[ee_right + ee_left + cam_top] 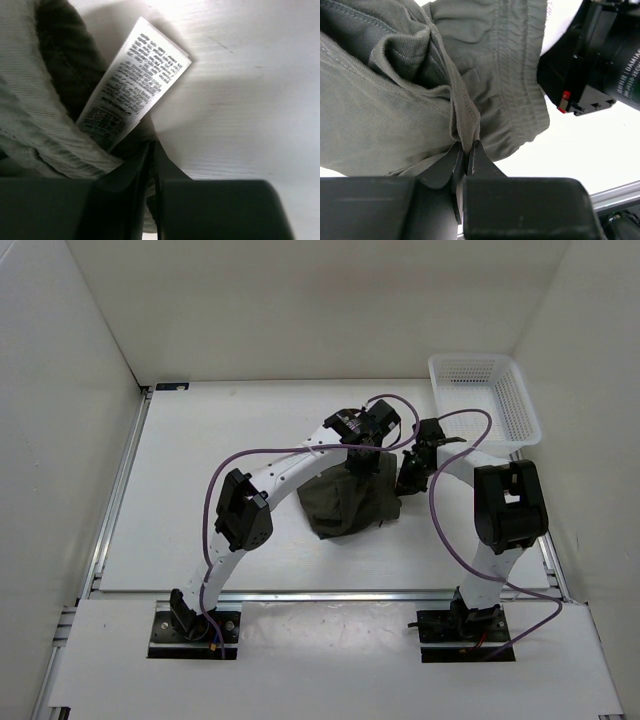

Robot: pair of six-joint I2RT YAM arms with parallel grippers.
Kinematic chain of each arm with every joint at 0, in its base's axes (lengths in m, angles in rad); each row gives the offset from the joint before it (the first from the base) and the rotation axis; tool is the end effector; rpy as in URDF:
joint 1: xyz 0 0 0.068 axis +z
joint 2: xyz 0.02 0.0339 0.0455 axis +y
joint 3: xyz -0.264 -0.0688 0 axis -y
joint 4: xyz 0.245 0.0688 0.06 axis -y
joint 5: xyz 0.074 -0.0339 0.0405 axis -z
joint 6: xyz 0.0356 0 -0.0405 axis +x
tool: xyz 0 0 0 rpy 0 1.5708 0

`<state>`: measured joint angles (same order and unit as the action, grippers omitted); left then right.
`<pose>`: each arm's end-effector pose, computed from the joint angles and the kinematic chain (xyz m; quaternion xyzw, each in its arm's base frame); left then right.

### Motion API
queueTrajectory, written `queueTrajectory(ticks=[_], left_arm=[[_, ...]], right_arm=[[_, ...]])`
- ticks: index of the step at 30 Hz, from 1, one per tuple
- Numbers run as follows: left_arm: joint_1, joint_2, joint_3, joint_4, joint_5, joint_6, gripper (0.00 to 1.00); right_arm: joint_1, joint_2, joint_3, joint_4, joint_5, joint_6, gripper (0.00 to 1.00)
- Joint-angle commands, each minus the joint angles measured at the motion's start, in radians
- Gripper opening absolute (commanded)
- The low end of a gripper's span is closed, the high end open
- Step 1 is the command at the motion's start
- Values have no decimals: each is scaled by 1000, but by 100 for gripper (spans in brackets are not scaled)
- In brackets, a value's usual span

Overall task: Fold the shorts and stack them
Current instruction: Fold the shorts

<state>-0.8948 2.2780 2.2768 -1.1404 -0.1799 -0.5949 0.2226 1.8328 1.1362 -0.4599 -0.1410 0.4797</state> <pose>0.3065 -0.3720 0.2748 0.1265 0.9651 -0.0792 0.2154 0.3488 0.0841 0.1573 0.1108 0.9700 0.1353 0.1689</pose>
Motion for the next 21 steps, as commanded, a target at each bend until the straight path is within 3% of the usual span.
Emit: queueTrajectory(ticks=[1,19,21], left_arm=[[-1,-62,24,25,51,0,10],[-1,21,38,117,200,18,10],[-1,32,52,108,223,27,20]], right_arm=[[23,-9,-12,49,-35,25,10],[41,-20,-12,78,-88,66,6],[41,-20,-12,78,-88,76,6]])
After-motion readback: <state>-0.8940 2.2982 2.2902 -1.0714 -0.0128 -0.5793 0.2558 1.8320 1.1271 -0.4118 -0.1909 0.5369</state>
